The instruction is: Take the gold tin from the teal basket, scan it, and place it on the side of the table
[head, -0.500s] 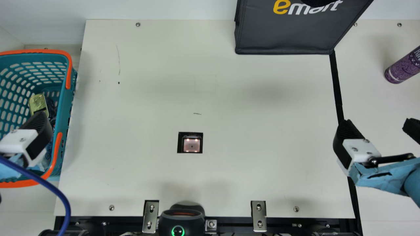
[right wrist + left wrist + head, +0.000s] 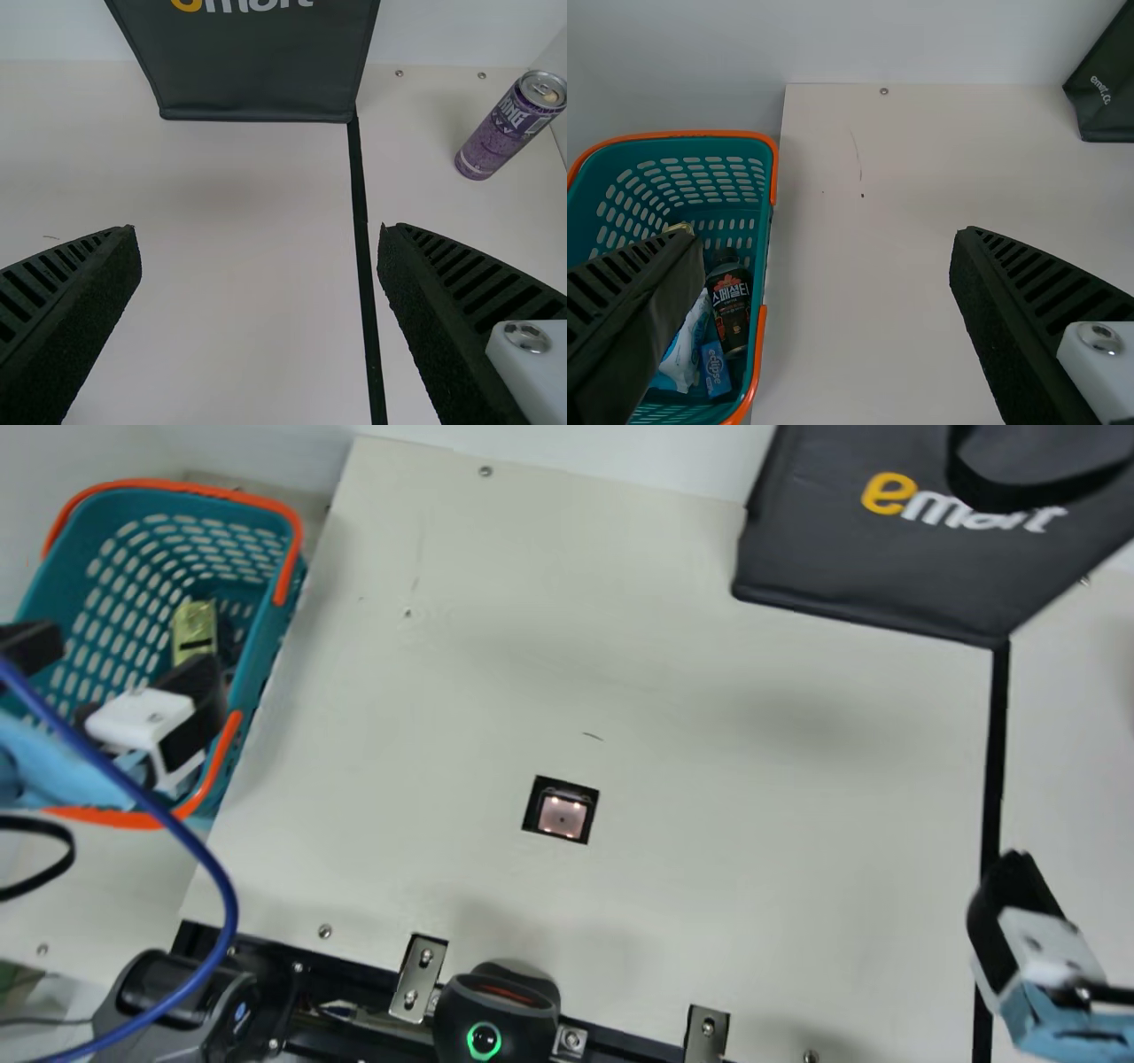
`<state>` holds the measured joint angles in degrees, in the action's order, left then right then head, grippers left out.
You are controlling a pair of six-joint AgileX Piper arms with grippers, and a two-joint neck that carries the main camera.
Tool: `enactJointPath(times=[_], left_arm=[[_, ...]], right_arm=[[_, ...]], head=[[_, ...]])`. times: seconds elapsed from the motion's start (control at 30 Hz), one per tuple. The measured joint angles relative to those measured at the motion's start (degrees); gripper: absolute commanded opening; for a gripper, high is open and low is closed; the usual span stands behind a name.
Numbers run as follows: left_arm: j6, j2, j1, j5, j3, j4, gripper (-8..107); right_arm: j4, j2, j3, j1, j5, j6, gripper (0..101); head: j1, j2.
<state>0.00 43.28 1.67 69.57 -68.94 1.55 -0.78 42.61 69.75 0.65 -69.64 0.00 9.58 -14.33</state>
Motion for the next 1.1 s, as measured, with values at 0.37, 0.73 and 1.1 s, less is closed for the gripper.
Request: enactJointPath(times=[0.37, 0.73, 1.1], left_arm=[[0.0, 0.0, 0.0, 0.0, 0.0, 0.0, 90], [-4.48, 1.71, -4.5, -0.73, -0.98, -1.02, 90], [-6.82, 6.49, -17.22, -3.69, -1.75, 1.2, 90]], right_arm=[[0.0, 0.0, 0.0, 0.0, 0.0, 0.0, 95], [0.0, 0.0, 0.0, 0.0, 0.06, 0.0, 95], [0.0, 0.0, 0.0, 0.0, 0.06, 0.0, 95]], head=[[0.0, -3.96], [0.0, -3.96], [0.0, -3.96]])
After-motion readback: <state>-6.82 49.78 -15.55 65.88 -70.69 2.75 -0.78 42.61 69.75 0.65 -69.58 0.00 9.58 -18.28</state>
